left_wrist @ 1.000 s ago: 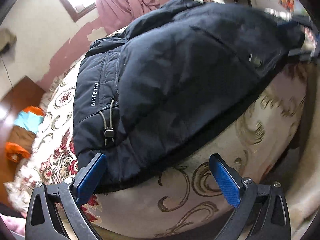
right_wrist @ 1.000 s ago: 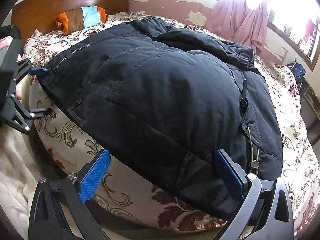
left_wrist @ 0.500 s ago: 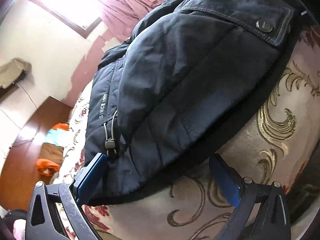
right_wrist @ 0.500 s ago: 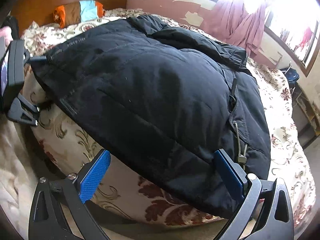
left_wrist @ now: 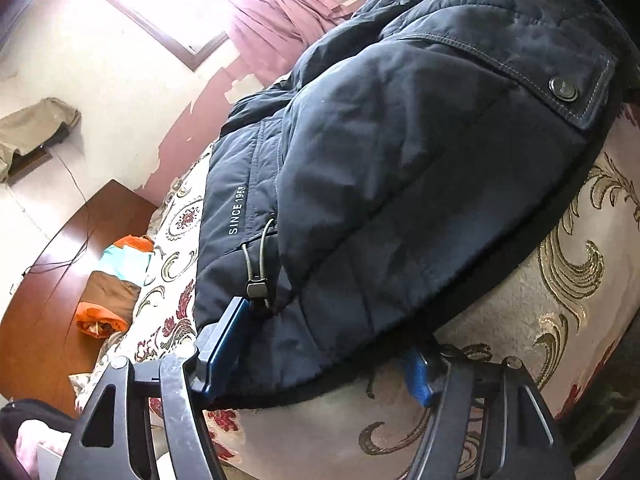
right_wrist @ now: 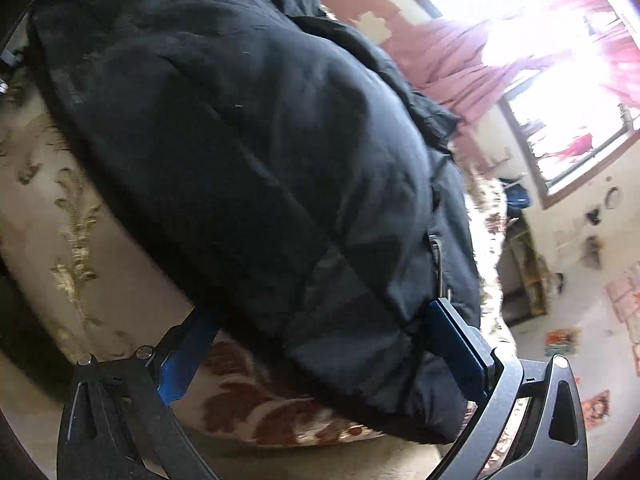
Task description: Fold large clothes
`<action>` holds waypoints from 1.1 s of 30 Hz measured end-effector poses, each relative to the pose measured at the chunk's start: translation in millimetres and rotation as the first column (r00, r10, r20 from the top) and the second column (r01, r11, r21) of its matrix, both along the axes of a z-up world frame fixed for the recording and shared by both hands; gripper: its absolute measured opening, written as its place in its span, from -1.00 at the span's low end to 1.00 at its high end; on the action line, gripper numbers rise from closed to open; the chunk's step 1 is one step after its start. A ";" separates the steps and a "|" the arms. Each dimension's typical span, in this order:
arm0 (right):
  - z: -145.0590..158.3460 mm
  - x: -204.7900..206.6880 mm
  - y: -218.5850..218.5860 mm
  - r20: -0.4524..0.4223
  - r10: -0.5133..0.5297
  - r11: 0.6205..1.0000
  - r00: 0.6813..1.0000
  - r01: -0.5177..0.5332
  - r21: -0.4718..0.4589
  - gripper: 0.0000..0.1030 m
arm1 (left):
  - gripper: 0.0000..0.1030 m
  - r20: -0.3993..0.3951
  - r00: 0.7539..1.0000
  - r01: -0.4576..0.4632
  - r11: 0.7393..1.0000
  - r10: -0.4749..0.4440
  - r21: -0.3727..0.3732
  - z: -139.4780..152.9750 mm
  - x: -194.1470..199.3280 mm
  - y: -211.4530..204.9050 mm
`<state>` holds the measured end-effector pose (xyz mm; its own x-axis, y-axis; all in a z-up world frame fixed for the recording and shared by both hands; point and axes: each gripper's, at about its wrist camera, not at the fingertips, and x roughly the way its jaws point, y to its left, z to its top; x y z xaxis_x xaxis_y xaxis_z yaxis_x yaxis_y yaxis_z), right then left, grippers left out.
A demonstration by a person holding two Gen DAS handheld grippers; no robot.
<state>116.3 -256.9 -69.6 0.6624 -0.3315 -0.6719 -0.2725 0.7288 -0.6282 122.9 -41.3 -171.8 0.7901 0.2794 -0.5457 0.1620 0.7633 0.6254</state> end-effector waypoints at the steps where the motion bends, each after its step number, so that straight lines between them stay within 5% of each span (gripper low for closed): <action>1: 4.7 -0.5 -0.7 0.021 -0.003 1.000 1.000 0.002 0.016 0.93 | 0.26 0.002 1.000 -0.001 1.000 0.001 -0.004 0.6 -0.3 0.8; 4: 22.2 -6.8 -5.1 0.097 -0.004 0.997 0.995 -0.004 0.079 0.78 | 0.20 0.009 1.000 0.001 1.000 0.000 -0.027 5.0 0.2 4.3; 10: 49.4 -21.1 -10.5 0.173 0.016 0.969 0.985 -0.058 0.238 0.04 | 0.10 0.038 0.999 -0.001 0.992 0.006 -0.122 19.8 -2.1 15.0; 16: 75.1 -26.0 -26.5 0.254 -0.001 0.919 0.967 -0.099 0.381 -0.34 | 0.04 0.147 0.989 0.023 0.973 0.011 -0.229 44.5 -14.5 27.7; 21: 94.7 -22.6 -34.6 0.309 -0.057 0.876 0.949 -0.101 0.471 -0.45 | -0.08 0.234 0.972 0.046 0.959 0.022 -0.281 66.4 -16.8 34.5; 24: 96.6 -8.9 -41.9 0.329 -0.099 0.851 0.939 -0.091 0.518 -0.46 | -0.41 0.240 0.970 0.063 0.937 0.023 -0.343 83.8 -8.1 35.9; 29: 100.0 1.4 -46.1 0.352 -0.176 0.814 0.919 -0.065 0.577 -0.50 | -0.68 0.269 0.962 0.074 0.920 0.036 -0.385 110.7 3.7 30.9; 33: 100.1 5.7 -54.1 0.348 -0.220 0.766 0.911 -0.060 0.640 -0.66 | -0.74 0.257 0.965 0.080 0.872 0.053 -0.483 133.5 19.6 41.0</action>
